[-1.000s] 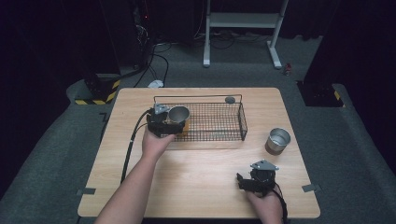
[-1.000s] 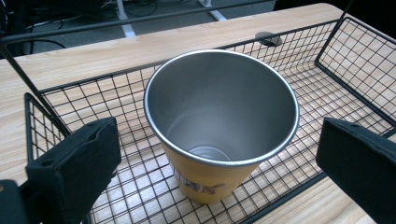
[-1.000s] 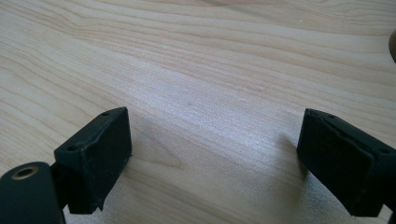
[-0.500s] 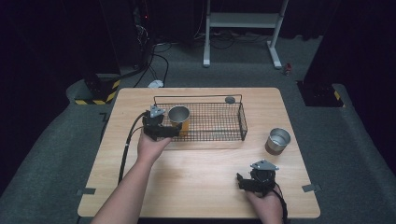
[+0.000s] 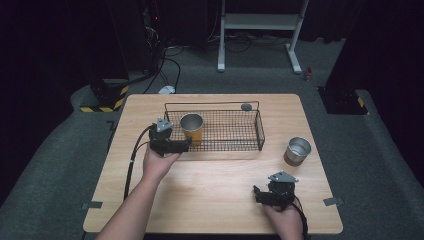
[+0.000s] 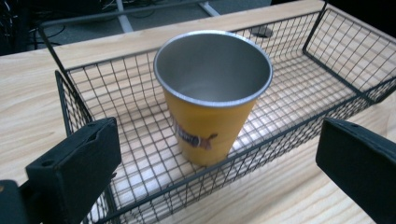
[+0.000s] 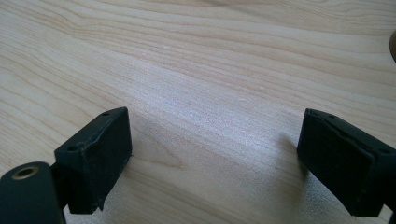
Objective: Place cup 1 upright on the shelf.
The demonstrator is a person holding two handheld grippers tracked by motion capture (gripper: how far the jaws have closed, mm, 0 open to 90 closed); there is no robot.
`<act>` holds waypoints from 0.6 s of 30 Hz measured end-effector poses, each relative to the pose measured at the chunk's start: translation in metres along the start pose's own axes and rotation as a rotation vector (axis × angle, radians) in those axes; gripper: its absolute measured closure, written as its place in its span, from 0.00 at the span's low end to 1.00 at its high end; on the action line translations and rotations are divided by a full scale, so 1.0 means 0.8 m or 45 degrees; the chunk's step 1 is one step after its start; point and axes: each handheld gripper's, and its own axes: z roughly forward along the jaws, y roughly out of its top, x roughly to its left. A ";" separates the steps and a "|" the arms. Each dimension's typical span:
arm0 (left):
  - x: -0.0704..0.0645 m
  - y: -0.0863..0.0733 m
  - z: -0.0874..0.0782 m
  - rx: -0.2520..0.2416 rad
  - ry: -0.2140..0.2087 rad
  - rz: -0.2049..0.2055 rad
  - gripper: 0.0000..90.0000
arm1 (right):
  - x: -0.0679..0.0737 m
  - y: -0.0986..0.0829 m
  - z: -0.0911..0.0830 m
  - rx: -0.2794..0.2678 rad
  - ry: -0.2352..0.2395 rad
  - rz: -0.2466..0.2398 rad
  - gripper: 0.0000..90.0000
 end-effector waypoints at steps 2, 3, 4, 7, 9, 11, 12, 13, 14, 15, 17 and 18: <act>0.002 -0.005 -0.002 0.002 0.003 -0.006 0.01 | 0.000 0.000 0.000 0.000 0.000 0.000 0.11; 0.002 -0.006 -0.003 0.003 0.007 -0.010 0.01 | 0.000 0.000 0.000 0.000 0.000 0.000 0.11; 0.003 -0.008 -0.004 0.002 0.002 -0.015 0.01 | 0.000 0.000 0.000 0.000 0.000 0.000 0.11; 0.004 -0.014 -0.008 0.004 0.005 -0.014 0.01 | 0.000 0.000 0.000 0.000 0.000 0.000 0.11; 0.004 -0.017 -0.010 -0.001 0.002 -0.022 0.01 | 0.000 0.000 0.000 0.000 0.001 0.000 0.11; 0.005 -0.019 -0.013 0.003 -0.001 -0.023 0.01 | 0.000 0.000 0.000 0.000 0.000 0.000 0.11; 0.005 -0.021 -0.014 -0.003 -0.002 -0.027 0.01 | 0.000 0.000 0.000 0.000 0.000 0.000 0.11; 0.005 -0.022 -0.016 -0.010 0.002 -0.025 0.01 | 0.000 0.000 0.000 0.000 0.000 0.000 0.11; 0.006 -0.023 -0.018 -0.017 0.002 -0.031 0.01 | 0.000 0.000 0.000 0.000 0.000 0.000 0.11; 0.006 -0.025 -0.019 -0.016 -0.003 -0.036 0.01 | 0.000 0.000 0.000 0.000 0.000 0.000 0.11; 0.006 -0.028 -0.021 -0.012 0.000 -0.034 0.01 | 0.000 0.000 0.000 0.000 0.000 0.000 0.11; 0.006 -0.029 -0.022 -0.010 0.001 -0.029 0.01 | 0.000 0.000 0.000 0.000 0.001 0.001 0.11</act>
